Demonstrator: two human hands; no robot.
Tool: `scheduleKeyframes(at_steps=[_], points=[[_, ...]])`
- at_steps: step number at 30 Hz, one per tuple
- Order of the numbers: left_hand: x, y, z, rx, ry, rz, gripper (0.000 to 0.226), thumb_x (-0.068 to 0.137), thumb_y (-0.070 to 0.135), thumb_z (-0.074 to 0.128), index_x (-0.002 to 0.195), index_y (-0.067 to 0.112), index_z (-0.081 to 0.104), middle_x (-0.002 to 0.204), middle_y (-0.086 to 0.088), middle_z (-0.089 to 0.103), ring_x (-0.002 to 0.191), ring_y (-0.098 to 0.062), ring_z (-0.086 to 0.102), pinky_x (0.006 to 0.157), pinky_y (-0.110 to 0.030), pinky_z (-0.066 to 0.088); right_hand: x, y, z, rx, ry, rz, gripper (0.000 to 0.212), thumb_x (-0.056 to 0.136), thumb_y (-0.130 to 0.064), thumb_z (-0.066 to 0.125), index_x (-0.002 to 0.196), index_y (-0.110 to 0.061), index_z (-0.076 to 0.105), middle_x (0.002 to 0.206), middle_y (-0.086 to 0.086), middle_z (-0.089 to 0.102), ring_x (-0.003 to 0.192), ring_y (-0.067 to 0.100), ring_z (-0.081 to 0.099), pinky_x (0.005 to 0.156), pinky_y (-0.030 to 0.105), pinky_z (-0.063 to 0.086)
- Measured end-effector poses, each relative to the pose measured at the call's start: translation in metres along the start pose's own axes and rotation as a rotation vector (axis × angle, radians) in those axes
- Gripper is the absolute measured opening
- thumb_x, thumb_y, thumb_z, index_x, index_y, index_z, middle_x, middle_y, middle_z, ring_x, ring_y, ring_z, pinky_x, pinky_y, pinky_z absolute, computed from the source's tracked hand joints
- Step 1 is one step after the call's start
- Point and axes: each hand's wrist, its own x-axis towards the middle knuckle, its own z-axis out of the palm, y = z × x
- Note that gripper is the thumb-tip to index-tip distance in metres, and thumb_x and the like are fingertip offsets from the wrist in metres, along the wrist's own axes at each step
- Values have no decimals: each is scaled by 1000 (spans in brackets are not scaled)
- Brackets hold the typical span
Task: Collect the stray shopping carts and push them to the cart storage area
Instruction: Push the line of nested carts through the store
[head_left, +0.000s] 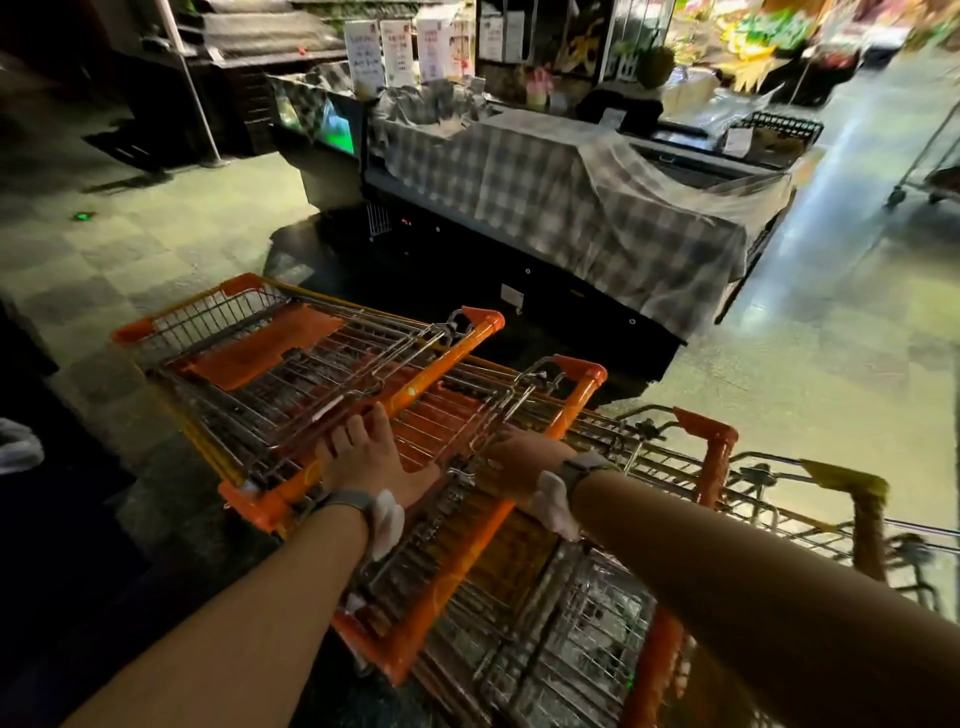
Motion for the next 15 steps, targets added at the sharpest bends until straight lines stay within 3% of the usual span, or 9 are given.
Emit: scheduleKeyframes(at_steps=[4,7,9,12,15], points=[[-24,26,-2,69,-62,-76,118,82,89,36,160,17,-16,168,-17,0,153,-43,6,121,-62,11,-27,18,11,-71,29,-56,53,104,-29,50,152,-10,39,160,17,31,148,38,26,121,51,22],[-51,47,-3,117,-110,-145,114,82,90,31,162,19,-9,169,-15,-4,153,-43,3,120,-62,17,-43,29,38,-107,93,-123,55,103,-35,30,153,-16,38,164,12,25,153,39,12,121,58,22],[-58,44,-8,76,-128,-163,114,81,91,33,162,20,-2,169,-12,-6,153,-43,0,119,-63,20,-49,29,48,-137,114,-127,55,106,-39,30,158,-23,26,168,7,13,154,37,-1,121,60,18],[-83,30,-12,-3,-126,-236,116,79,89,42,162,20,0,168,-16,3,151,-45,13,118,-62,25,-61,25,49,-154,124,-131,60,109,-40,32,162,-27,7,169,2,-4,155,32,-8,123,51,10],[-90,24,-12,3,-123,-340,110,84,84,44,162,21,-1,167,-21,7,149,-47,21,115,-63,25,-70,26,41,-154,133,-103,60,109,-40,30,162,-27,4,169,3,-5,155,30,-8,124,50,13]])
